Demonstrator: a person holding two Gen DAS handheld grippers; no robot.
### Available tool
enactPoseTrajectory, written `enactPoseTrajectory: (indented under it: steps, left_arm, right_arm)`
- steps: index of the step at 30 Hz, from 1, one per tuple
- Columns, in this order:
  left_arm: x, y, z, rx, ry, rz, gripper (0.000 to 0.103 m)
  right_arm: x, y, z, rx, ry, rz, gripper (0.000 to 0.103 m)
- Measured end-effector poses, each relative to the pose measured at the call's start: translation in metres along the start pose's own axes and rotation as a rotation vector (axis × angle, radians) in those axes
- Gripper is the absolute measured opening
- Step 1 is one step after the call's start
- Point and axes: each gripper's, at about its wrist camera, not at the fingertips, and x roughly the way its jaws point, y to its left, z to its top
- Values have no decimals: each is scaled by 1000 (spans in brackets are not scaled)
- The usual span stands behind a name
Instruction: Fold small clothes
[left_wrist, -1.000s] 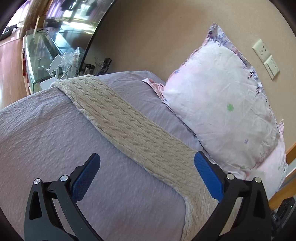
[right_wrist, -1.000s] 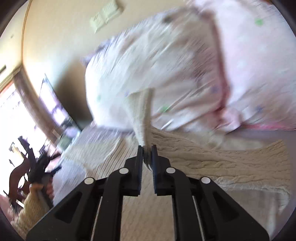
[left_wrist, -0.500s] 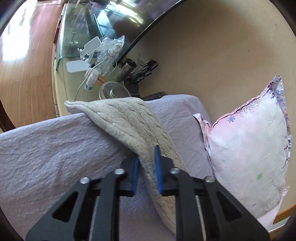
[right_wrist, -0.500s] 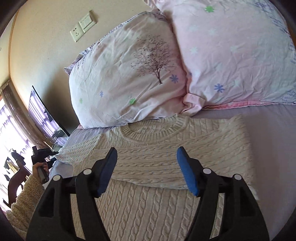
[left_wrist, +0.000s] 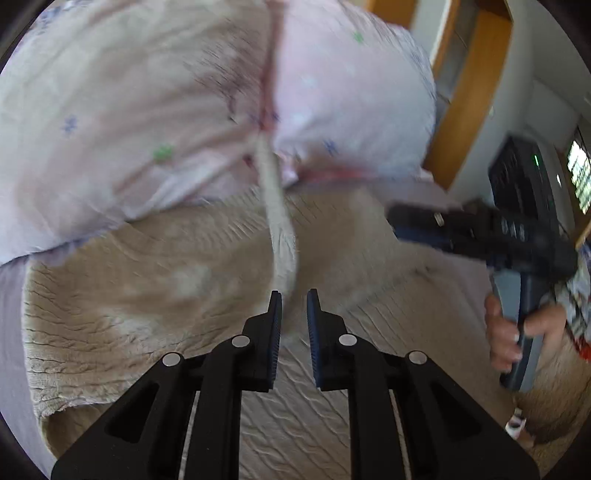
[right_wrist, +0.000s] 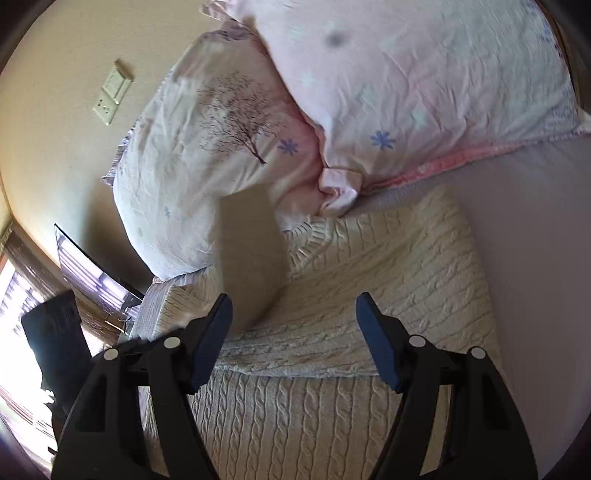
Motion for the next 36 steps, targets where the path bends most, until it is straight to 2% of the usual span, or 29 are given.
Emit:
enactPoseTrajectory:
  steps: [2,3,4,6,9,12,13,14,17,19,20,22,24,25,26,30,32,33,34,35,36]
  left_arm:
    - [-2,-6,-13,12,13,-20,14]
    - [-11,-1,-18,-3,-1,-24,22]
    - [-23,8,-23,-35,-24,-23,48]
    - [-52,33,-38,-127,-99,14,72]
    - [-87,73,-65,-256,-114,100,72]
    - [-112,106,-102,-414,-92,135,72]
    - [-119,116,-114,-466,-85,144,72]
    - [-127,123,-127,-508,-82,150,72]
    - [-139,135,-154,-589,-90,155,72]
    - [-150,136,-172,-619,-105,118,72]
    - [-151,135,-177,-629,-108,100,72]
    - [-148,132,-180,-632,-102,72,72]
    - [-146,126,-183,-618,-97,72,72]
    - [-147,123,-185,-606,-97,79,72]
    - [-148,119,-187,-601,-97,78,72]
    - [-159,108,-206,-616,-122,11,71]
    - [-162,101,-216,-621,-130,-41,64]
    - [-162,98,-222,-628,-130,-82,58]
    - [-162,94,-227,-637,-134,-114,54]
    - [-163,89,-232,-639,-138,-133,51]
    - [-163,86,-237,-642,-137,-153,47]
  right_arm:
    - [0,-13,2,35,12,-29,63]
    - [1,-18,2,47,19,-42,62]
    - [3,-22,3,64,26,-58,60]
    - [12,-28,6,96,48,-63,55]
    - [31,-30,11,119,76,-89,49]
    - [53,-34,17,170,89,-70,43]
    - [60,-35,18,184,91,-53,31]
    - [66,-35,20,184,93,-42,14]
    - [57,-29,19,168,21,-50,11]
    - [34,-25,17,169,-51,-62,11]
    - [19,-22,16,159,-97,-91,11]
    - [-2,-11,14,116,-147,-214,14]
    - [-8,-9,11,102,-85,-328,43]
    - [-15,-14,6,115,-68,-336,69]
    - [-25,-17,-2,110,-62,-323,73]
    - [-66,-41,-44,80,12,-289,73]
    - [-83,-61,-70,111,75,-250,71]
    - [-91,-69,-83,126,106,-238,69]
    - [-96,-76,-97,140,132,-224,62]
    - [-107,-79,-110,136,116,-188,56]
    - [-115,-81,-122,138,134,-151,56]
